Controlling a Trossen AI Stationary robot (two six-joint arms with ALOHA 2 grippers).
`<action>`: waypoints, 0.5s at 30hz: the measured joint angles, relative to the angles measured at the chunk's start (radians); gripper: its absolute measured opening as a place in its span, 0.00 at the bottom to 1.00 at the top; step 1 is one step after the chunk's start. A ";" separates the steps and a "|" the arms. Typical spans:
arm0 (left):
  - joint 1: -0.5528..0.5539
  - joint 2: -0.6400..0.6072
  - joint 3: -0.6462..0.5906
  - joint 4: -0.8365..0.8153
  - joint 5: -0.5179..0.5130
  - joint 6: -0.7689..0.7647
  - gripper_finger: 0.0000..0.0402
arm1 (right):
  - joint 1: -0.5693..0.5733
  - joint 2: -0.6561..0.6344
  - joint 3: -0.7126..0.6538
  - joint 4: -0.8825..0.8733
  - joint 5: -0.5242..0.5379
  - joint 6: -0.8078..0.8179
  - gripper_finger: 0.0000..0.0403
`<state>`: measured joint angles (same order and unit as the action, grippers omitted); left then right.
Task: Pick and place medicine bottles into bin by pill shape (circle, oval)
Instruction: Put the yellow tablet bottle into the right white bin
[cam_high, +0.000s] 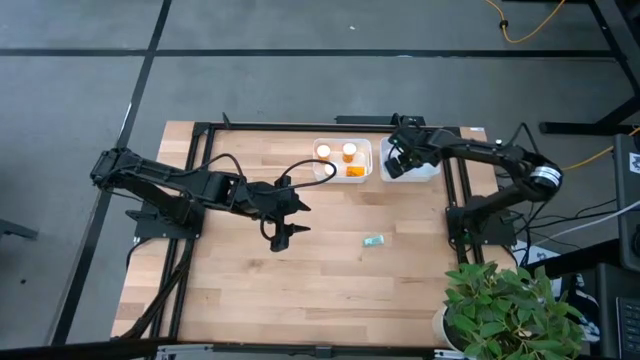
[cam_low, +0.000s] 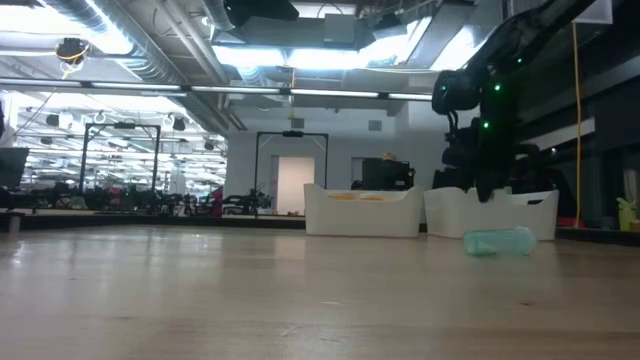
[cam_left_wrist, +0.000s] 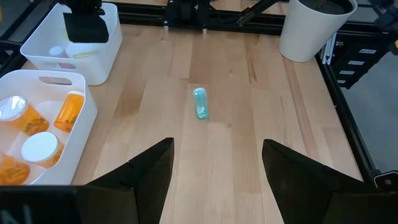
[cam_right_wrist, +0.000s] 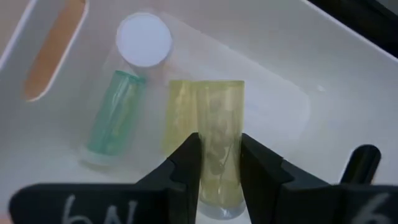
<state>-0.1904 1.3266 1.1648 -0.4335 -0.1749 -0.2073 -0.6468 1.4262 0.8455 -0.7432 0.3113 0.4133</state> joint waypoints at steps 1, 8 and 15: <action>0.000 0.000 0.000 0.000 0.000 0.000 0.59 | 0.000 0.008 0.000 0.004 0.001 -0.001 0.23; 0.000 0.000 0.000 0.000 0.000 0.001 0.59 | 0.000 0.039 0.000 0.024 0.001 -0.003 0.23; 0.000 0.000 0.000 0.000 0.000 0.008 0.59 | 0.001 0.040 0.000 0.031 0.001 -0.002 0.26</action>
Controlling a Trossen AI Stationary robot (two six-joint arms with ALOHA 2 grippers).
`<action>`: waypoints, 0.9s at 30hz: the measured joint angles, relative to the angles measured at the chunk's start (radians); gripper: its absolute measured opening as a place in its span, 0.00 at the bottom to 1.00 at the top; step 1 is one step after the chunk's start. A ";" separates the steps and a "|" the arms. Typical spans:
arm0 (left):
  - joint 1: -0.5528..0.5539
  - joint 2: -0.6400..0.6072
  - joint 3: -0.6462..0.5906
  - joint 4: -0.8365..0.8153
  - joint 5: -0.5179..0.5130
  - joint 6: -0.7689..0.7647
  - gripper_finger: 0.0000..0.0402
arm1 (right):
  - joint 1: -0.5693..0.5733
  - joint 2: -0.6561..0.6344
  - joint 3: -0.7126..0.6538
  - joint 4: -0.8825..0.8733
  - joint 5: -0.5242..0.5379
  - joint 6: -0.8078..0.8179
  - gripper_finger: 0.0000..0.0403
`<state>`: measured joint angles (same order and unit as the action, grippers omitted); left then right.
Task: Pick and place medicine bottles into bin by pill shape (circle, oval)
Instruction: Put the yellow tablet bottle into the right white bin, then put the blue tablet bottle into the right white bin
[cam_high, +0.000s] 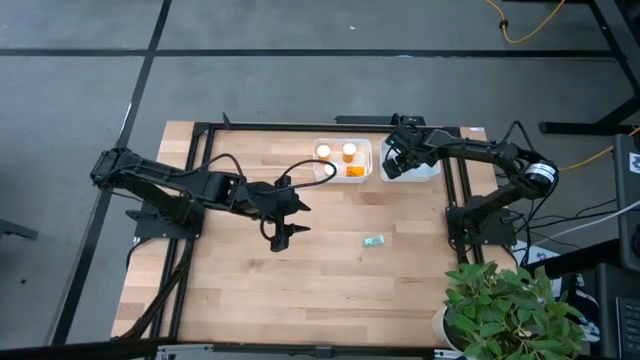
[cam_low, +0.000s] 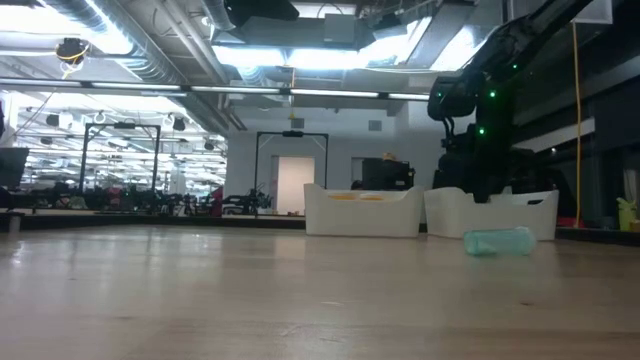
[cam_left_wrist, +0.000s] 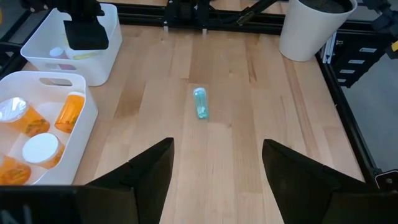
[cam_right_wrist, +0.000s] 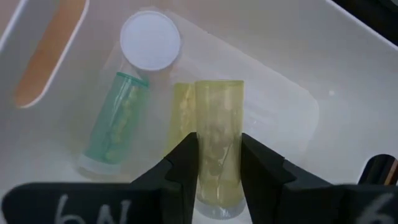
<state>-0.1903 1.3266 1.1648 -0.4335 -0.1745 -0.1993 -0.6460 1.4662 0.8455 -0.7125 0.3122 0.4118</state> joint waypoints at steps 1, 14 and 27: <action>0.000 0.000 0.000 0.000 0.000 0.000 0.59 | 0.000 0.000 0.000 0.000 0.000 0.001 0.27; 0.000 0.000 0.000 0.000 0.000 -0.001 0.59 | 0.000 0.000 0.000 0.005 0.000 0.003 0.38; 0.000 0.000 0.000 0.000 0.000 -0.003 0.59 | 0.038 -0.181 0.000 0.024 0.064 0.001 0.40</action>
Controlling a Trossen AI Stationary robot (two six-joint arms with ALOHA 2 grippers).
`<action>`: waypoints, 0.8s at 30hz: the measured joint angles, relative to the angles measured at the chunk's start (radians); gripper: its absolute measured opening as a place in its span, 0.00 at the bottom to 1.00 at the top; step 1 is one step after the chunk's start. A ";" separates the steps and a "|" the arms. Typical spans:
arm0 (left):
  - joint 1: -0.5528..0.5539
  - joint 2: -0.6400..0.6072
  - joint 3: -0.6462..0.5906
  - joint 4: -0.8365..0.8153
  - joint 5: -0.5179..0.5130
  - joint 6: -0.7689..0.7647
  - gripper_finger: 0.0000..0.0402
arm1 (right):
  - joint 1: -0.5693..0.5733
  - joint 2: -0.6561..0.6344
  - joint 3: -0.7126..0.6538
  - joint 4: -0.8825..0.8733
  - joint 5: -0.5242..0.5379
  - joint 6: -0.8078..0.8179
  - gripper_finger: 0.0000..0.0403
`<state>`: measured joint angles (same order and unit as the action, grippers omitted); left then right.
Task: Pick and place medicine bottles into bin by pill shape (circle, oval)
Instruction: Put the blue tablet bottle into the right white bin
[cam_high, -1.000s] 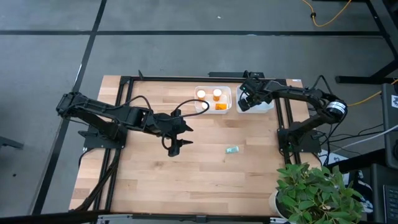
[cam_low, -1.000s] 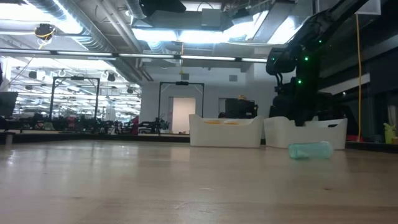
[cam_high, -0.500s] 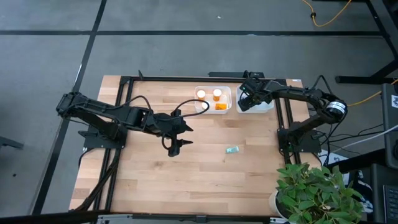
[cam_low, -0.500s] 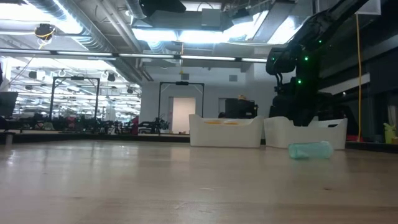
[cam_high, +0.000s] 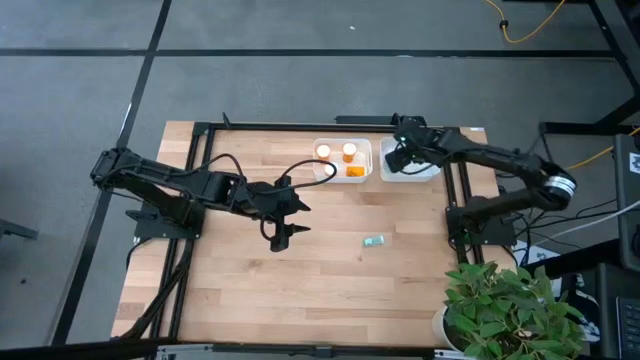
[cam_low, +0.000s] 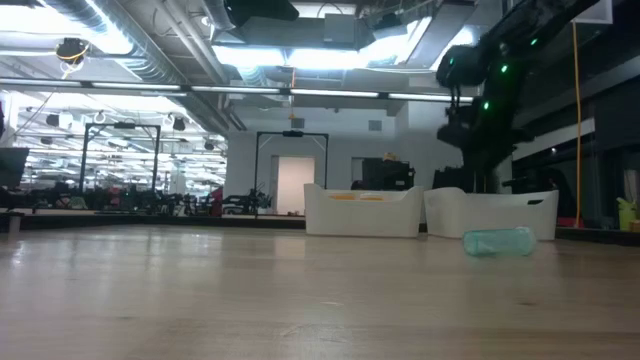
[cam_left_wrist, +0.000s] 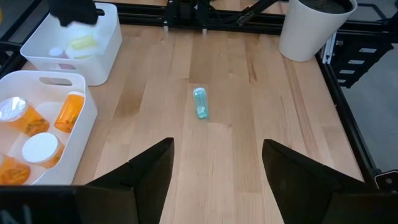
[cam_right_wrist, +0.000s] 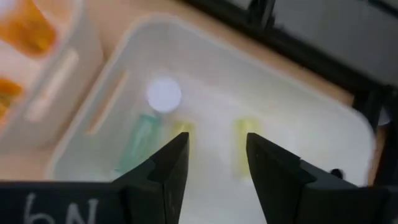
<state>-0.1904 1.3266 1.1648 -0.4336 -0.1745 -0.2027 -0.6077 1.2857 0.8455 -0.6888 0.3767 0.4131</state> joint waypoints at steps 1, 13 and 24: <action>0.000 0.000 0.000 0.000 0.000 0.000 0.59 | 0.007 -0.029 0.000 0.001 0.007 0.001 0.40; 0.000 0.000 0.000 0.000 0.000 -0.004 0.59 | 0.120 -0.316 0.000 0.137 -0.269 -0.077 0.40; -0.001 0.000 0.000 0.000 0.000 -0.032 0.59 | 0.264 -0.351 0.000 0.188 -0.603 -0.075 0.40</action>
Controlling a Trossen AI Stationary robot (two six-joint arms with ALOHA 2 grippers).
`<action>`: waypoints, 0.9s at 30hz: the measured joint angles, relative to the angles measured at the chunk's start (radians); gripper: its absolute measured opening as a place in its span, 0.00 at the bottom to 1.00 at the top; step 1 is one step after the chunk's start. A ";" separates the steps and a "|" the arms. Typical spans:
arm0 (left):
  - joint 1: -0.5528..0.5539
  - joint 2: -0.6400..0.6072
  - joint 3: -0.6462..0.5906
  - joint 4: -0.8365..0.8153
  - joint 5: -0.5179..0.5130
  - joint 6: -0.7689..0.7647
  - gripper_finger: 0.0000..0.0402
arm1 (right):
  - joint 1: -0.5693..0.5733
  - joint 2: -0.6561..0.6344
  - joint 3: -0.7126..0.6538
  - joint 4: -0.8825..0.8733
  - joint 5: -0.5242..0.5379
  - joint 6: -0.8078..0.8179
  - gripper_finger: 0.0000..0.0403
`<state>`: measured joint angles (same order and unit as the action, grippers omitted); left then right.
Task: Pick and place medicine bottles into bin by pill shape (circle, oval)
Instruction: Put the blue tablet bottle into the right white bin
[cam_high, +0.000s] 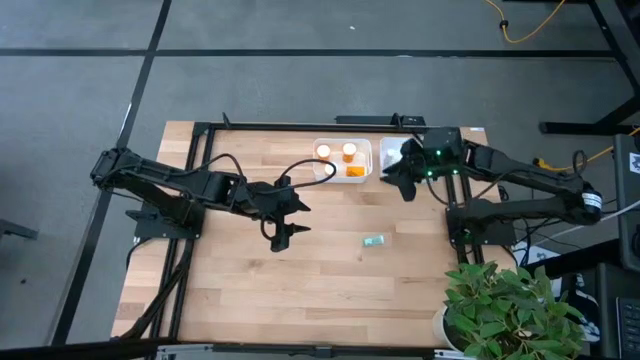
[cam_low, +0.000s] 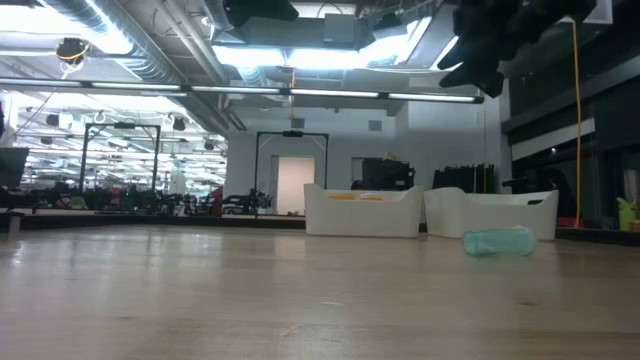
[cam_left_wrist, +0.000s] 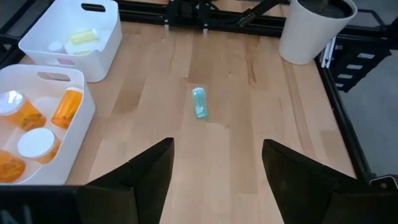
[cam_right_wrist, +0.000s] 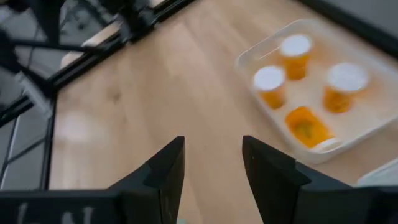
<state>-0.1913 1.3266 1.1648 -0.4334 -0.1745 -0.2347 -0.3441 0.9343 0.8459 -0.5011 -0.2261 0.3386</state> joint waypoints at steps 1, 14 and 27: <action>0.000 0.000 0.000 0.000 0.000 -0.009 0.59 | 0.018 0.004 0.000 -0.004 -0.001 0.000 0.40; -0.019 0.000 0.000 0.000 0.000 -0.027 0.59 | 0.210 0.102 0.000 -0.008 0.007 -0.034 0.40; -0.022 0.000 0.000 0.000 0.000 -0.027 0.59 | 0.356 0.306 0.000 -0.080 0.007 -0.053 0.40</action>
<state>-0.2131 1.3269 1.1648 -0.4332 -0.1745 -0.2616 0.0116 1.2406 0.8459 -0.5808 -0.2192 0.2859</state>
